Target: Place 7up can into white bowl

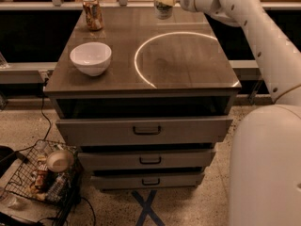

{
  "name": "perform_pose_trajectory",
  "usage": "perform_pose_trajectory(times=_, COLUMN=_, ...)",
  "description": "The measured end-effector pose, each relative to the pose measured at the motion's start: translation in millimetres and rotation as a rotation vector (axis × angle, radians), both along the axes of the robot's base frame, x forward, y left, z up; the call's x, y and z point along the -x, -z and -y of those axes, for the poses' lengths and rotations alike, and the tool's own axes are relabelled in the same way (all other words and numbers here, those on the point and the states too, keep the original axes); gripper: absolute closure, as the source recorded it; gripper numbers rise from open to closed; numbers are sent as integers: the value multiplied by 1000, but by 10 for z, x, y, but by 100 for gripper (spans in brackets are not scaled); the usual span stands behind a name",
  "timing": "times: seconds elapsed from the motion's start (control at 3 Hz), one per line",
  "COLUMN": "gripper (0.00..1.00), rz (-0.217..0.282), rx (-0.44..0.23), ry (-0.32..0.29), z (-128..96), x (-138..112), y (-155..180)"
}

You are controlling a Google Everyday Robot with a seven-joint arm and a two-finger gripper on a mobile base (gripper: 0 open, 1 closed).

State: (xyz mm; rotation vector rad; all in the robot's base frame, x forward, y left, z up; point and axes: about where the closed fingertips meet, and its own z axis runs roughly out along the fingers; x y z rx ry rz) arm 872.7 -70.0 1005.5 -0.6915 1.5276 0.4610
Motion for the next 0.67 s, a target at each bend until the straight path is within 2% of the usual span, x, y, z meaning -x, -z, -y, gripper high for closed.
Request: perform_pose_trajectory(times=0.67, gripper=100, rz=-9, rx=-72, ry=-132, z=-595, x=437, y=-362)
